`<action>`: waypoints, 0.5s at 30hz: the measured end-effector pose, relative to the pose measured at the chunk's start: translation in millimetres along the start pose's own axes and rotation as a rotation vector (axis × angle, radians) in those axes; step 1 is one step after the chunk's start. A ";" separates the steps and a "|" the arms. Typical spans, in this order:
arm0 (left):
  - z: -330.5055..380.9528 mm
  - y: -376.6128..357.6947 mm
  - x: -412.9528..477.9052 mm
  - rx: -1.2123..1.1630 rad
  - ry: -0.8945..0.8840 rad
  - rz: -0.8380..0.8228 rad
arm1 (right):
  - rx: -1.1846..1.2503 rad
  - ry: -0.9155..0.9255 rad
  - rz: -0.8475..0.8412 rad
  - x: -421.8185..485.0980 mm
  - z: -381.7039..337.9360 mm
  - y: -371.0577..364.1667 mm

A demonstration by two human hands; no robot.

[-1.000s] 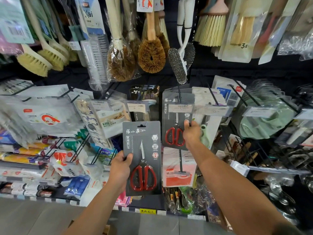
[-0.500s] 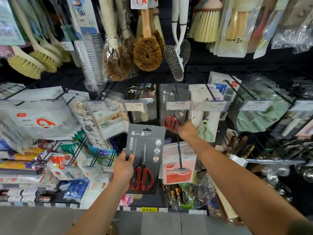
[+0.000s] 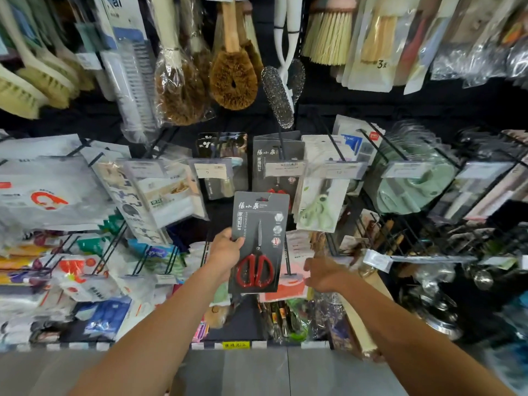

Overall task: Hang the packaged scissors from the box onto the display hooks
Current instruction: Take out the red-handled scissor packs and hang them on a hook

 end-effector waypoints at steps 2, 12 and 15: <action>6.9 -9.3 6.1 0.032 0.005 -0.030 | 0.005 -0.003 -0.033 -0.6 4.6 -4.3; 46.0 -25.4 4.6 -0.036 -0.115 -0.080 | 0.096 -0.013 0.030 -7.9 19.8 -12.4; 37.3 -23.1 1.4 -0.081 -0.165 -0.094 | 0.090 -0.022 0.039 -10.9 23.6 -15.3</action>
Point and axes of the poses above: each hand's wrist, its own x-axis towards the middle knuckle, its own y-axis out of the back of the hand, z = x × y, the point moved 2 cm from there along x, towards the middle knuckle, and after that the axes turned 9 degrees about y, right-handed, at the moved point
